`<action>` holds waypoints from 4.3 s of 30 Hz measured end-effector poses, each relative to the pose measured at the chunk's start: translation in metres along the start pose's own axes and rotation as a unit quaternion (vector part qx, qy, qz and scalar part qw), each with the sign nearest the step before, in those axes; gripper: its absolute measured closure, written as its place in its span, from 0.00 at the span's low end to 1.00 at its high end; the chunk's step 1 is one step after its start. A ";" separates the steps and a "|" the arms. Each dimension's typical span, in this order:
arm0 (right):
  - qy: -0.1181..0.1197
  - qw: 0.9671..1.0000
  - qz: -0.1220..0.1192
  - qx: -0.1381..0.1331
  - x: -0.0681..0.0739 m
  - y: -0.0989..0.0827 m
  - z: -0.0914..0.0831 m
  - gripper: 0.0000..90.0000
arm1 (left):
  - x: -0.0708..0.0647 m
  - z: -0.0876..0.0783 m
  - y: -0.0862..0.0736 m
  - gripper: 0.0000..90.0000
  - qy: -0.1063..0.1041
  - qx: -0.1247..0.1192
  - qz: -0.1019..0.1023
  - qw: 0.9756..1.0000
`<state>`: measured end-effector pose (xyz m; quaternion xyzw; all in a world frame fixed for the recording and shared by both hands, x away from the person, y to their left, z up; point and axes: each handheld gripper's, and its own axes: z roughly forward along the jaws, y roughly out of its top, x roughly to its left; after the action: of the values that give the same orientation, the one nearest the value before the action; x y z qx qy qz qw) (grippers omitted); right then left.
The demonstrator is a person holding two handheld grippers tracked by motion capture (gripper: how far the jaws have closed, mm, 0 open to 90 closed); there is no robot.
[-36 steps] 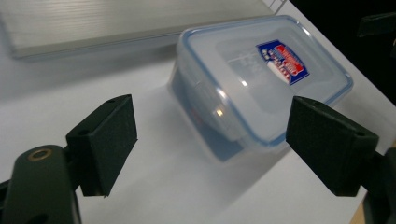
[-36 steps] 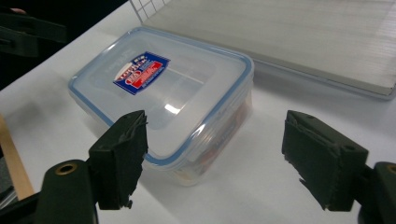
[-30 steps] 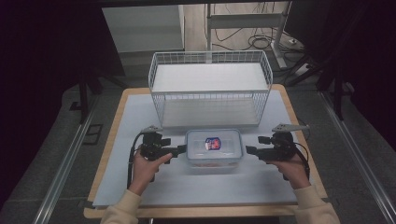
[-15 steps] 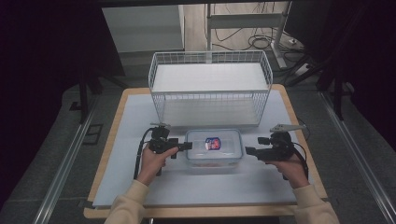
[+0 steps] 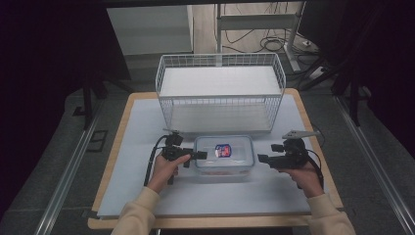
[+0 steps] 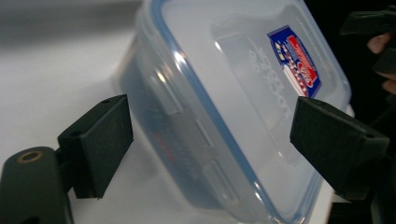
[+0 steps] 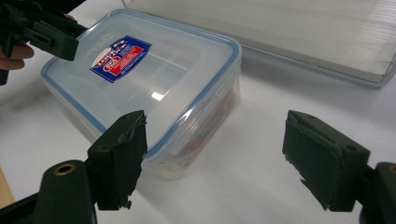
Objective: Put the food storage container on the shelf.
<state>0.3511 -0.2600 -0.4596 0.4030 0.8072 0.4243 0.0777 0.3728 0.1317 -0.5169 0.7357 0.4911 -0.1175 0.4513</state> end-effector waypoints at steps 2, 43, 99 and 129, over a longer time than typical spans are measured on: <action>-0.001 1.000 -0.001 0.002 0.000 0.000 0.001 0.24 | 0.001 0.003 0.000 0.15 -0.015 0.004 -0.005 1.000; 0.054 0.996 0.055 0.037 -0.008 0.016 0.039 0.23 | 0.015 -0.007 -0.006 0.39 -0.060 -0.011 -0.057 0.996; 0.150 0.978 0.136 0.055 -0.014 0.005 0.041 0.53 | -0.014 -0.021 -0.029 0.48 -0.025 -0.071 -0.003 0.997; 0.124 0.987 0.101 -0.001 0.006 0.009 0.012 0.58 | -0.040 -0.034 -0.033 0.51 -0.010 -0.107 0.029 0.994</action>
<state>0.3580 -0.2453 -0.4593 0.4260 0.7655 0.4777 -0.0660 0.3165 0.1372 -0.4911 0.6958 0.4748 -0.0586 0.5357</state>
